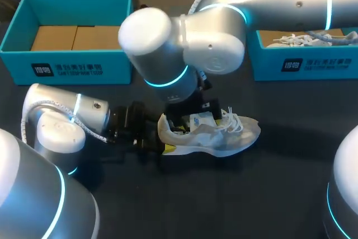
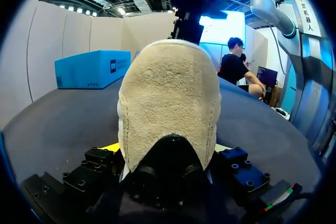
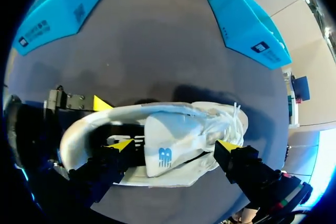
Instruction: Take the shoe out of the shoebox, open the shoe tongue, remove and reinsert the insole, then place the shoe into the shoebox
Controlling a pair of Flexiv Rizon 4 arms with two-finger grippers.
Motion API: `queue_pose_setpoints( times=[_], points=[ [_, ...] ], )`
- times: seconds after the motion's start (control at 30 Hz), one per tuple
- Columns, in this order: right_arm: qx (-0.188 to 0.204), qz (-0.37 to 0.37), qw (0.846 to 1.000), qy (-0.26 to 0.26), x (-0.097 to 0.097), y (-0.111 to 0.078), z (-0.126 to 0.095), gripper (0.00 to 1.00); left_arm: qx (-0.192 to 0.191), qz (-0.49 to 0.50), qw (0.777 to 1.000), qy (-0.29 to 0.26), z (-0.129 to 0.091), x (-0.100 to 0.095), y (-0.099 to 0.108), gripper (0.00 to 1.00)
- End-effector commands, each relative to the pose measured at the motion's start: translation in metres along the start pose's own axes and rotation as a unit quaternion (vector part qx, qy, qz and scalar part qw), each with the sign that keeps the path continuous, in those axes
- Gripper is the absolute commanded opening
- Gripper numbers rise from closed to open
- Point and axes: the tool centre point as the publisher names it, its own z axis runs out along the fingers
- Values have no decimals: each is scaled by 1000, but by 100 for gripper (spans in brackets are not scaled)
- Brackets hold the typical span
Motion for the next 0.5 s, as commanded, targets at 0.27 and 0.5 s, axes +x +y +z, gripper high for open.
queue_pose_setpoints(
  times=[0.27, 0.5],
  points=[
    [20, 9, 999, -36, -3, -3, 12, 100, -1, 0, 1000, 1, 0, 0, 0, 0],
    [25, 14, 998, -51, -19, -2, 4, 100, -1, 0, 1000, 1, 0, 0, 0, 0]
  ],
)
